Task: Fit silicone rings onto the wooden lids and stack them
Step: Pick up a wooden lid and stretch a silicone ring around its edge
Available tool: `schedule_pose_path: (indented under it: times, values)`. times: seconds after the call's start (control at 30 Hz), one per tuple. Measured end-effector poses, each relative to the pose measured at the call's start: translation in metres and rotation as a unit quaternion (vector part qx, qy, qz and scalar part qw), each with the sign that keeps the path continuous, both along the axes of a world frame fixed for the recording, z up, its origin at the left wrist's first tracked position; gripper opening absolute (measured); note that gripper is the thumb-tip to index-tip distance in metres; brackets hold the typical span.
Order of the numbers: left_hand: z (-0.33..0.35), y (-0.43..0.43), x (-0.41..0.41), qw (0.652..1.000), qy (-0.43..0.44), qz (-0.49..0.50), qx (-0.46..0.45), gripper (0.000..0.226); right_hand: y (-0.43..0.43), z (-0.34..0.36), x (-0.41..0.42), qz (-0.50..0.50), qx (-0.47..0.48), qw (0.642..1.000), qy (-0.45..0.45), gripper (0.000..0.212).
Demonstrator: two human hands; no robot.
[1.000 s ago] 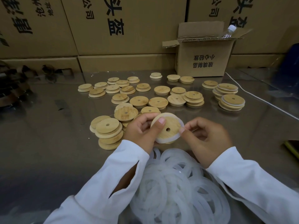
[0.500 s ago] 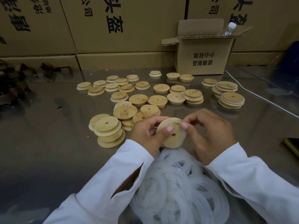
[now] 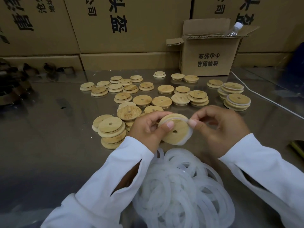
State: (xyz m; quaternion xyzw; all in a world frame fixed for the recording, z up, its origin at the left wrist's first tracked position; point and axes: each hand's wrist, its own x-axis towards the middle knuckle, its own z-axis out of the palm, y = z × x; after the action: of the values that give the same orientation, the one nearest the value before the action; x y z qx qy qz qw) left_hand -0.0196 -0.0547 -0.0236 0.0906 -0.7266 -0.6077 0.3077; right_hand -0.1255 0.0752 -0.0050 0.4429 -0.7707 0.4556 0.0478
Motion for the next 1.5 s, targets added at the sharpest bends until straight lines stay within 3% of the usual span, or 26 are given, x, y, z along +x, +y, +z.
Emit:
schedule_pose_path:
  times: [0.23,0.47,0.67,1.2,1.5]
  values:
    - [-0.006,0.003,-0.002,1.000,-0.012,0.016,0.001,0.021,-0.002,-0.014,0.008,-0.006,-0.050,0.993,-0.109,0.014]
    - [-0.007,0.004,-0.004,0.997,-0.027,0.032,0.070,0.014,-0.005,-0.021,0.015,-0.073,-0.058,0.995,-0.044,0.004]
    - [-0.004,0.005,-0.002,0.997,-0.032,0.030,0.065,0.015,-0.004,-0.017,0.011,-0.083,-0.028,0.996,0.006,0.008]
    - [-0.002,0.004,-0.003,0.996,-0.015,0.035,0.086,0.015,0.001,-0.003,-0.001,-0.034,0.036,0.997,-0.056,0.016]
    - [-0.003,0.004,-0.002,0.997,-0.019,0.046,0.057,0.015,-0.004,-0.021,0.009,-0.022,-0.066,0.986,-0.152,0.009]
